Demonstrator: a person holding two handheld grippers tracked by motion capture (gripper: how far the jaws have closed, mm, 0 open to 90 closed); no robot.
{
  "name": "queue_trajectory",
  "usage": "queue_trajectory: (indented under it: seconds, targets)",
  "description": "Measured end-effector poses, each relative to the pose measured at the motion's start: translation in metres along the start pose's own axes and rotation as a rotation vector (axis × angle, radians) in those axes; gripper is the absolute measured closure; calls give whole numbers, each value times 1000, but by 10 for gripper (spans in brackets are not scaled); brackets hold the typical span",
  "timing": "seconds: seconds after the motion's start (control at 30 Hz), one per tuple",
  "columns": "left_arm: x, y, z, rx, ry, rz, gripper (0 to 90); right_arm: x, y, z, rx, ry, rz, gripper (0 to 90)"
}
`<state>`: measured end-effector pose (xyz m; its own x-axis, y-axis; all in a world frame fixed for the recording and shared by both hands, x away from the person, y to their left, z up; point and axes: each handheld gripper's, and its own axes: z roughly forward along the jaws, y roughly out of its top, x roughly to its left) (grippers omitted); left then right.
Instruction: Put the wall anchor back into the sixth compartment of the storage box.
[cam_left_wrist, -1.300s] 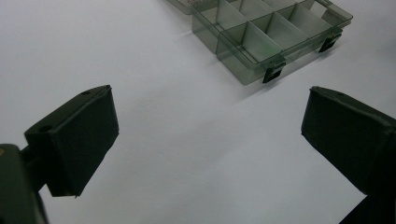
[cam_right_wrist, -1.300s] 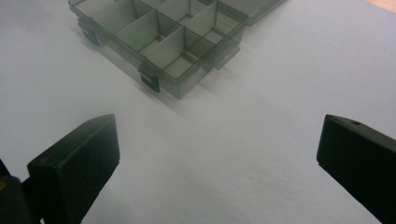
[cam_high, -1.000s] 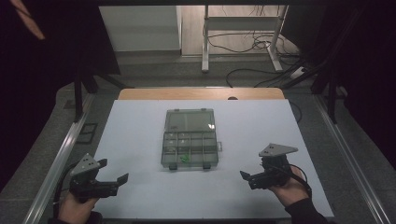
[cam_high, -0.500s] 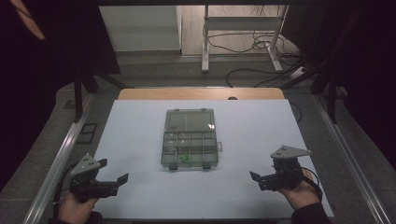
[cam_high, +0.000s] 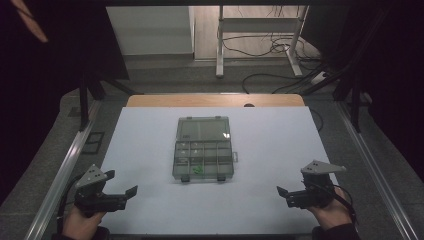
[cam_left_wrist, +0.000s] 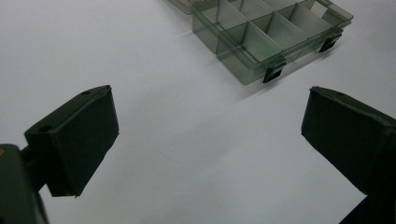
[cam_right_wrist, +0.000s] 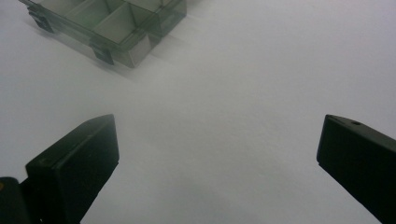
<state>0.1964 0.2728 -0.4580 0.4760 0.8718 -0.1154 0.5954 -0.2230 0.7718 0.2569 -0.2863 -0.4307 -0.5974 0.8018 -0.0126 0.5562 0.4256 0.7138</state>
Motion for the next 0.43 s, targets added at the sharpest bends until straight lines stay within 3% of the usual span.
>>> queue_trajectory:
  seconds: [0.23,0.43]
  targets:
    - [0,0,0,0,1,0,44,-7,-7,-6,-17,-14,46,0]
    - [0,1,1,2,0,2,44,-6,-7,-5,-7,-20,35,0]
